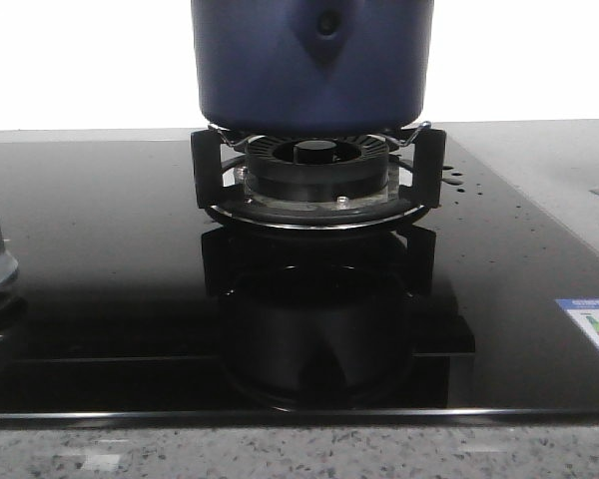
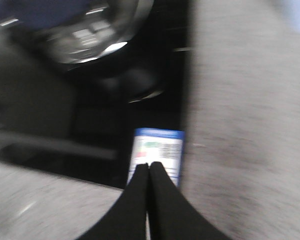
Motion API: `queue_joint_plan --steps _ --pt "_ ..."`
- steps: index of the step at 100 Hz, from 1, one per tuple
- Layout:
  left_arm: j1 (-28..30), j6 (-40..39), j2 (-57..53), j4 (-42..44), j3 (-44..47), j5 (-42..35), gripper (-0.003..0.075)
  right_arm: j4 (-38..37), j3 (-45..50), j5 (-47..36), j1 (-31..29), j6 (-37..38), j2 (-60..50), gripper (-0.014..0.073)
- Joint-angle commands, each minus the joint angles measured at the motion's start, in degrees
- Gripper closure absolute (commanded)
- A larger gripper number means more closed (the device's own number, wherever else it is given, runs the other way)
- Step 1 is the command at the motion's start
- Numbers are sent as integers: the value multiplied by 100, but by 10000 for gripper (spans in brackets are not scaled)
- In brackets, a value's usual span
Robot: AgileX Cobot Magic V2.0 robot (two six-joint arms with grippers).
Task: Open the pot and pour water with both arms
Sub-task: 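Grasp the purple lid knob with the left gripper and lift the lid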
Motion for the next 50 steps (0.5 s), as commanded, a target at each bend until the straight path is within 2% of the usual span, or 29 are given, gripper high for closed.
queue_joint_plan --steps 1,19,26,36,44,50 --pt "-64 1230 612 -1236 -474 657 724 609 -218 -466 25 -900 63 665" --pt "-64 2454 1575 -1313 -1155 911 715 636 -218 -1353 25 -1942 40 664" --pt "-64 3180 1921 -1313 -1449 1042 670 636 -218 -1638 25 -2125 40 657" --pt "-64 3905 2377 -1313 -1863 1142 491 636 -218 -1967 25 -2130 40 556" --pt "-64 4040 2704 -1313 -2181 1055 318 636 -218 -2059 25 -2136 40 442" --pt "-64 4040 2970 -1313 -2429 943 242 636 -218 -2059 25 -2145 40 369"
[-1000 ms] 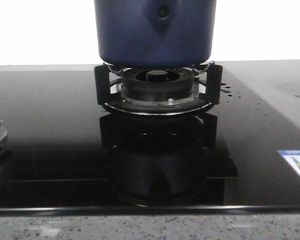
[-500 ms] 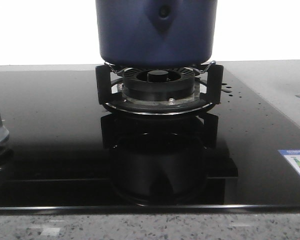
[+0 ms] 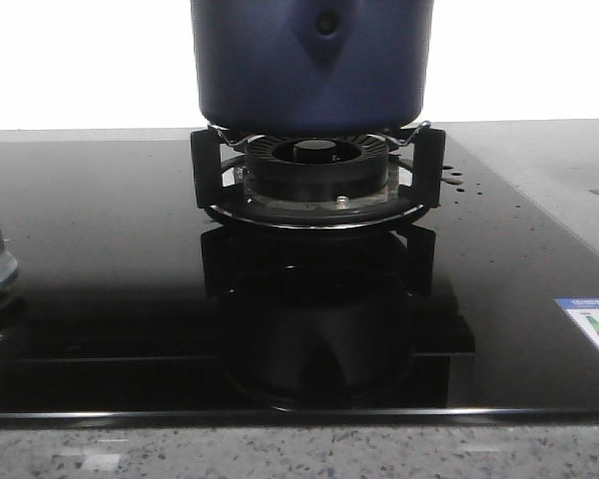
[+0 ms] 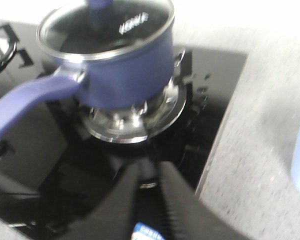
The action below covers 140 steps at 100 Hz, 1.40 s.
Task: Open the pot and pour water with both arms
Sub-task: 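Grasp the purple lid knob with the left gripper and lift the lid, then move the right gripper toward the light blue ribbed cup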
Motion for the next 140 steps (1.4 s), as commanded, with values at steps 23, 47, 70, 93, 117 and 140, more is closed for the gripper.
queue_joint_plan --steps 23,47,70,93,117,140 --pt "-59 275 1265 -441 -1461 -32 204 174 -183 -590 25 -231 40 176" --pt "-465 350 2269 -429 -2464 83 190 174 -183 -861 25 -231 40 -9" --pt "-812 350 3035 -417 -3289 83 164 174 -183 -895 25 -231 40 -12" --pt "-893 350 3475 -437 -3676 62 162 199 -183 -885 25 -231 40 -12" --pt "-893 350 3607 -437 -3723 -248 147 255 -183 -896 25 -231 40 -11" --pt "-1025 350 3732 -480 -3723 -311 126 264 -183 -906 25 -231 40 -11"
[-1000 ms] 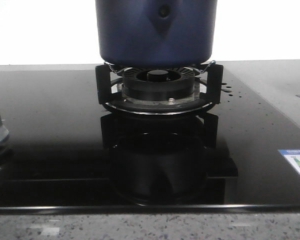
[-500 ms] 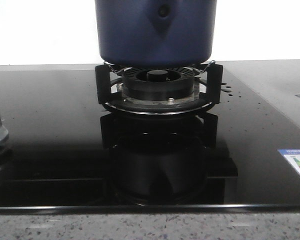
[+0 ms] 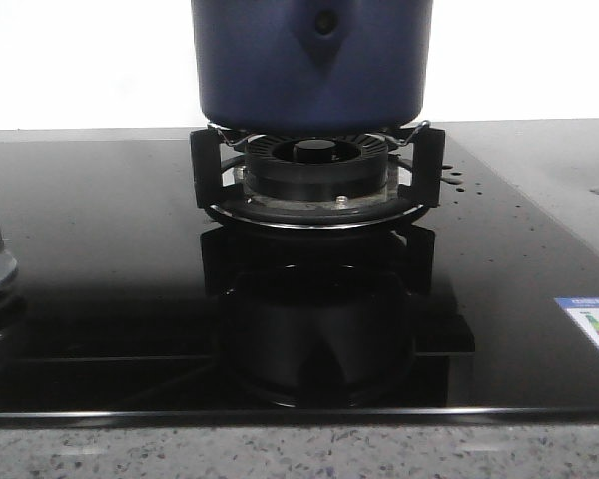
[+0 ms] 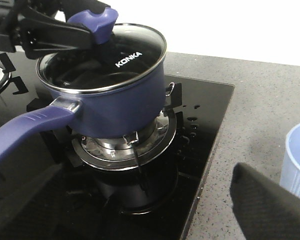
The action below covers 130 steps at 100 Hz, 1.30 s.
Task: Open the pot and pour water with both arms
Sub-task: 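Move the right gripper toward the light blue ribbed cup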
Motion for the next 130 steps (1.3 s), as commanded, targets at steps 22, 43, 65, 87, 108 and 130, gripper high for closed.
queue_joint_plan --steps 22,43,65,87,108,130 --pt "-402 18 -139 -492 -187 7 136 163 -183 -422 25 -82 40 -11" --pt "-472 18 -139 -621 -187 -69 213 163 -183 -437 25 -82 40 -11" --pt "-472 18 -139 -744 -187 52 408 163 -183 -484 25 -82 40 -11" --pt "-344 18 -261 -1033 -343 572 450 163 -183 -508 25 -82 40 -11" --pt "-129 -134 -904 -862 -498 535 449 -85 -183 -1149 25 -82 40 -11" --pt "392 -1122 -1723 245 -498 335 449 -1595 -183 -1942 14 -82 40 -11"
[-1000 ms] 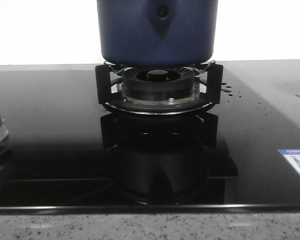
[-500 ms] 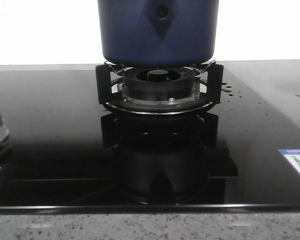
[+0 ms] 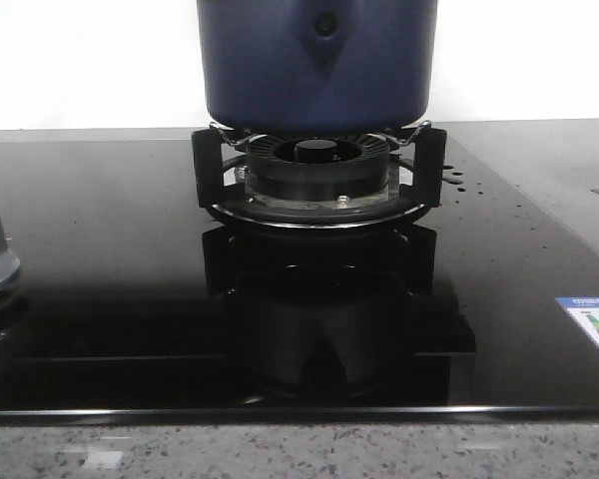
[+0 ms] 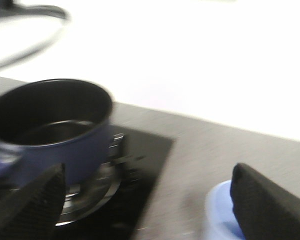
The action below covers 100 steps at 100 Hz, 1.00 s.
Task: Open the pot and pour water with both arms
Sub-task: 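Move the right gripper toward the light blue ribbed cup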
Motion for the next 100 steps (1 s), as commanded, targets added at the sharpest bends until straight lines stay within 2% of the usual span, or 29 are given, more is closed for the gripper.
queue_joint_plan --steps 1,11,36,50,60,72,100 --pt "244 -623 -607 73 -218 26 449 -704 -170 -620 14 -82 40 -11" --pt "492 -1076 -906 424 -187 86 447 -1073 10 -620 4 -82 40 -11" --pt "601 -1100 -1543 586 77 46 447 -1101 855 -789 -465 317 19 -11" --pt "601 -1100 -1773 622 282 17 447 -1089 1437 -1190 -691 420 -107 -11" --pt "601 -1100 -1899 622 527 17 447 -1080 1868 -1794 -691 420 -188 -11" --pt "601 -1100 -1989 622 771 -37 447 -811 2200 -2418 -691 420 -188 -11" --pt "601 -943 -1969 420 822 -119 447 -234 2215 -2918 -691 420 167 -12"
